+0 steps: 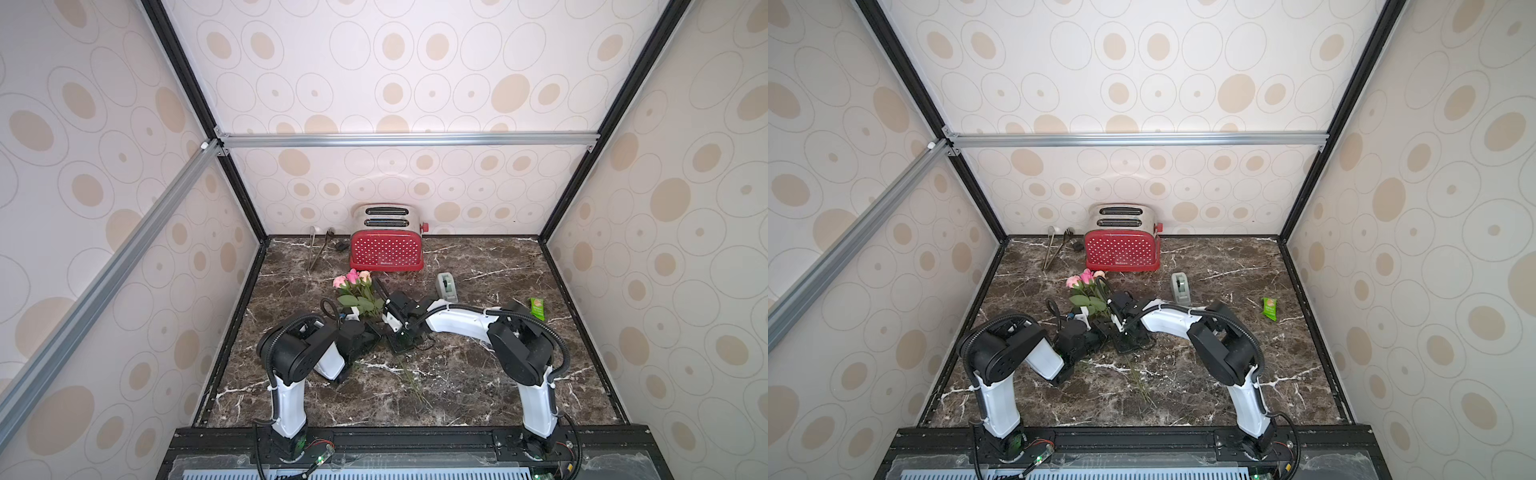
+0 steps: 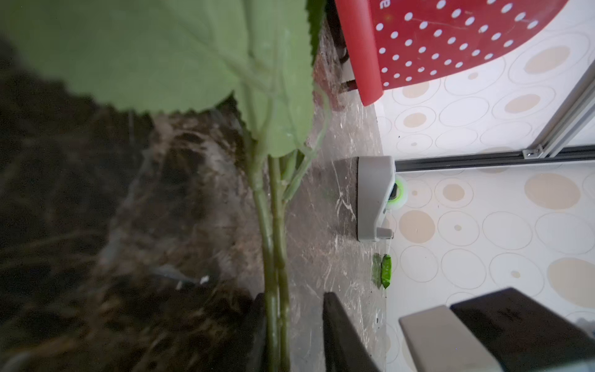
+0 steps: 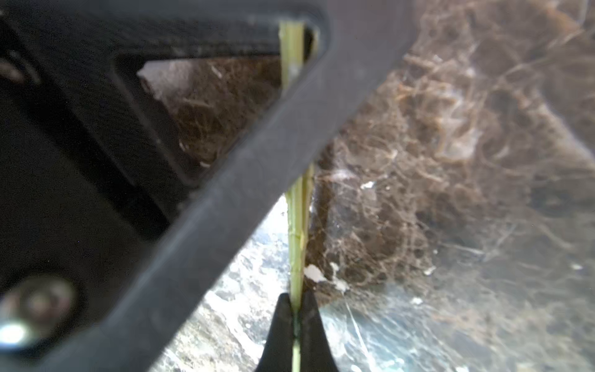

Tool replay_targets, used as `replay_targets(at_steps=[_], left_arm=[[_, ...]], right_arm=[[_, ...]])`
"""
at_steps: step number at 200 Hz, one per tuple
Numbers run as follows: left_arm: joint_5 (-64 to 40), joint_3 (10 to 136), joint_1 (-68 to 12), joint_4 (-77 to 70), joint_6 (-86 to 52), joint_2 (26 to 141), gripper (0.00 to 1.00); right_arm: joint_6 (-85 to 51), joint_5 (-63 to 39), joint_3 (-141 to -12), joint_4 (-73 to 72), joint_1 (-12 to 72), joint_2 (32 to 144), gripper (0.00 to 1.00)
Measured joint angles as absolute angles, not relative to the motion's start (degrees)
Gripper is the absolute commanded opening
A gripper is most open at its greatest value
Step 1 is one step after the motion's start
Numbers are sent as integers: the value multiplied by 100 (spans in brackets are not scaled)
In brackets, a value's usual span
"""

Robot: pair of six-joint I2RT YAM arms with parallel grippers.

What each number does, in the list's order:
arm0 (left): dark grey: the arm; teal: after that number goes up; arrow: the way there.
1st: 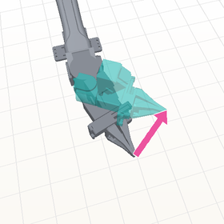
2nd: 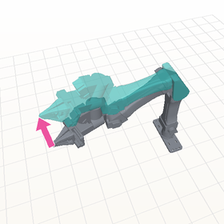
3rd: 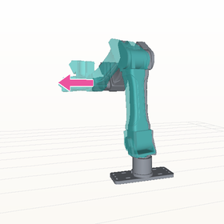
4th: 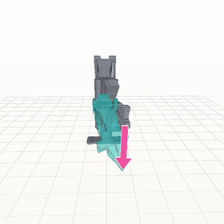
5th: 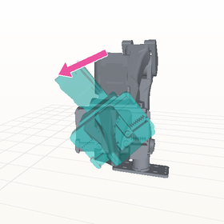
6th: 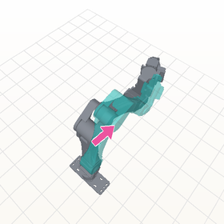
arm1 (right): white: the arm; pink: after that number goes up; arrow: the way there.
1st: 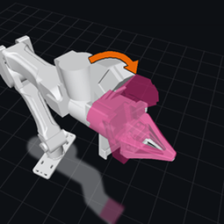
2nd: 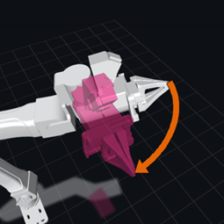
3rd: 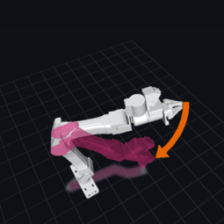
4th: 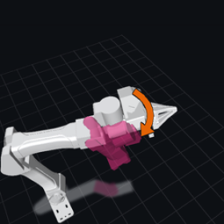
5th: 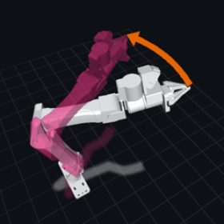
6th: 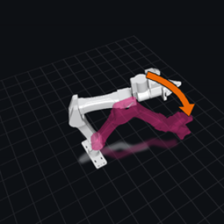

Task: Wrap bouquets with tape
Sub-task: Pick up the unwrapped bouquet from the center of the board.

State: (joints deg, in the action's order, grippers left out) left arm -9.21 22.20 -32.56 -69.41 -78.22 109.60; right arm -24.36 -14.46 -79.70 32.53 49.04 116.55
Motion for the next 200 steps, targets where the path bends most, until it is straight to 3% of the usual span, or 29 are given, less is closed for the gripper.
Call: replay_targets(at_steps=[24,52,71,87,138,200], left_arm=[[-934,2220,-3256,-6932,-7819,10958,20],[-965,2224,-3253,-6980,-7828,10940,4],[-969,2222,-3249,-6980,-7815,10930,4],[-967,2222,-3249,-6973,-7811,10925,3],[-1046,2231,-3251,-6654,-7765,10755,0],[-1129,2228,-3251,-6051,-7695,10420,0]], right_arm=[[-2436,-1455,-7970,3253,4899,11655,0],[-2440,-1439,-7970,3256,4897,11649,0],[-2436,-1422,-7959,3262,4875,11622,2],[-2432,-1415,-7948,3258,4873,11607,15],[-2421,-1518,-7712,3048,4807,11415,38],[-2427,-1758,-7325,2462,4648,11150,36]])
